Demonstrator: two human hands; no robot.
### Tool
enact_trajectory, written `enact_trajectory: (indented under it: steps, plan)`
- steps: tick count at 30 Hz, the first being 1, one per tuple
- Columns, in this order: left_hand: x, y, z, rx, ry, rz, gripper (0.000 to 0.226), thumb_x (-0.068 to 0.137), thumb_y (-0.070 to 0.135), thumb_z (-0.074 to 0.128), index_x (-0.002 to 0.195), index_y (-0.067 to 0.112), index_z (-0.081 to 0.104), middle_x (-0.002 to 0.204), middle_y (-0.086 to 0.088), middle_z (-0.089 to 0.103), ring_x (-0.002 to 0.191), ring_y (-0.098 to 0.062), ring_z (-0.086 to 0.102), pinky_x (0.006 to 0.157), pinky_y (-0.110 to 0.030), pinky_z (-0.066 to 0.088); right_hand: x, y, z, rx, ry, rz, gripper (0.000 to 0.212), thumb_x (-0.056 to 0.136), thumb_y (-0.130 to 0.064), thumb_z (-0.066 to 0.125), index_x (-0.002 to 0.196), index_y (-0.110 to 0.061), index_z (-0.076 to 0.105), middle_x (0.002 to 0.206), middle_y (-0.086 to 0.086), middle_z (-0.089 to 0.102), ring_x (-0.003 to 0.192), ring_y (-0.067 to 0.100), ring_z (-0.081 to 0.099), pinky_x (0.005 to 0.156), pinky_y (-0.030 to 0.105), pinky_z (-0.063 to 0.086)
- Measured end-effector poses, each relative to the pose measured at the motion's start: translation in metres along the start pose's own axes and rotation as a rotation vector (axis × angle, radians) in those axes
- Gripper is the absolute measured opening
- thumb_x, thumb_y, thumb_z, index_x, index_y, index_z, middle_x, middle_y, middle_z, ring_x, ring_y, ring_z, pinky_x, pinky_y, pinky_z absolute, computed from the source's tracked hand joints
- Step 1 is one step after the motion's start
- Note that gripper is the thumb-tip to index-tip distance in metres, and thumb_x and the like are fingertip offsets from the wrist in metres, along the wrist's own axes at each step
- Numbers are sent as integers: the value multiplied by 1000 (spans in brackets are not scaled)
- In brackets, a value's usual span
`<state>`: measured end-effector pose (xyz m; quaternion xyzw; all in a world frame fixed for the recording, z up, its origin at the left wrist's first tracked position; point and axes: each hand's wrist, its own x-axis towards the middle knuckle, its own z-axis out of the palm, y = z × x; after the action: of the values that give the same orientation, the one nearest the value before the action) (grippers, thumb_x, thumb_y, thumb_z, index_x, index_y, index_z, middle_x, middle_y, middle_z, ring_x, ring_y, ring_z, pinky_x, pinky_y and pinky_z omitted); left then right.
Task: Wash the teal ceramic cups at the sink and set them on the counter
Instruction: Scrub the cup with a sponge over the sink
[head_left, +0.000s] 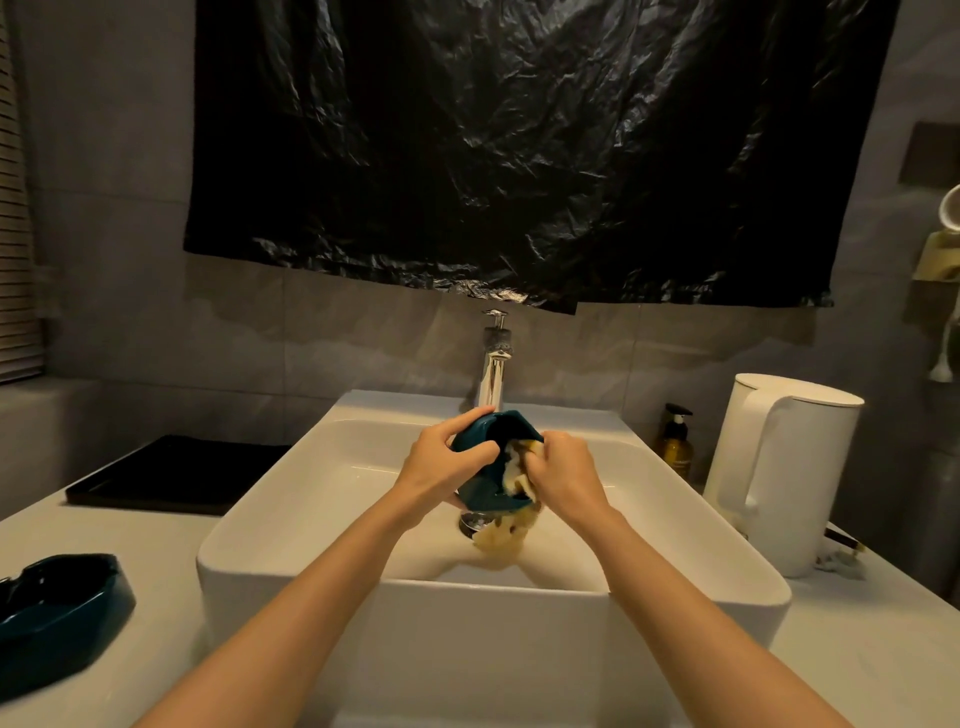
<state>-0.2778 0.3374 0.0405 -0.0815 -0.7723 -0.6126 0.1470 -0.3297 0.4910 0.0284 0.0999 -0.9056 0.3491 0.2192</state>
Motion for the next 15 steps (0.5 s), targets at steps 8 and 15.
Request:
enact_trajectory:
  steps: [8,15]
  plan:
    - [-4,-1,-9,21,3,-29,37,87,22,62,121,36,56,119,0,56,105,-25,56,60,-35,59,0,-6,2,159,-312,21,19,86,-5,59,104,-10,60,97,9,65,90,20,62,76,30,54]
    - [-3,1,-5,47,-18,-35,31,90,23,61,119,34,57,116,1,56,103,-23,55,57,-33,57,-3,0,2,43,-320,-17,21,98,-16,43,118,-13,50,111,8,60,97,19,59,84,31,54]
